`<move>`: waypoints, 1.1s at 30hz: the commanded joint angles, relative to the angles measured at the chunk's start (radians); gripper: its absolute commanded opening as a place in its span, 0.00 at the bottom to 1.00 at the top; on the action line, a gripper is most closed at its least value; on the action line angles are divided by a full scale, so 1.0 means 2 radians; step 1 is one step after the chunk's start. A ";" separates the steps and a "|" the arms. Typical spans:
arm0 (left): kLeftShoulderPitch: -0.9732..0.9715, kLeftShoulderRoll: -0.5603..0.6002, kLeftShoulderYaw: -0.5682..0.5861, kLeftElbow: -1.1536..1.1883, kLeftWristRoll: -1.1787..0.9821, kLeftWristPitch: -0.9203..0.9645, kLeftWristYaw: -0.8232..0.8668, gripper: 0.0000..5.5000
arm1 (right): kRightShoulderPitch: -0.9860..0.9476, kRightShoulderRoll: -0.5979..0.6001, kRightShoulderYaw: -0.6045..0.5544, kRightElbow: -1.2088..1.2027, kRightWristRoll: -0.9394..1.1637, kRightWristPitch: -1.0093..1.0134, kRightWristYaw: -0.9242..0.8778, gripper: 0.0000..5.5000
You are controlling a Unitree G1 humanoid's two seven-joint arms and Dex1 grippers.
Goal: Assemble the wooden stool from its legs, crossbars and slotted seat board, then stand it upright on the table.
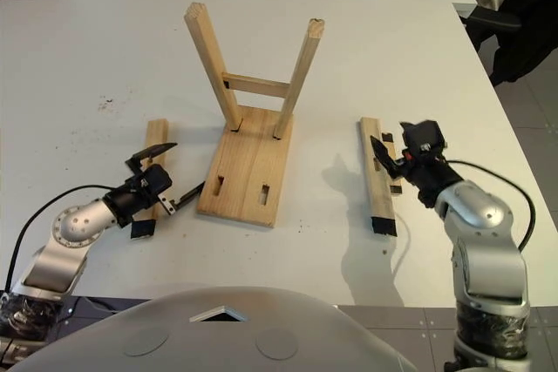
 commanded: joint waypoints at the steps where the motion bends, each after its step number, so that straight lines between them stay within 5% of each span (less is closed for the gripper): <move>1: 0.009 -0.008 -0.010 0.008 0.032 0.010 0.014 0.98 | 0.020 0.018 -0.011 0.050 -0.010 -0.013 -0.025 0.57; 10: 0.004 -0.026 -0.022 0.012 0.053 0.007 0.031 0.98 | -0.025 0.009 -0.056 0.127 0.018 -0.051 -0.022 0.57; 33: 0.004 -0.034 -0.034 0.015 0.066 0.009 0.041 0.98 | 0.052 0.059 0.012 0.110 0.021 -0.063 -0.027 0.57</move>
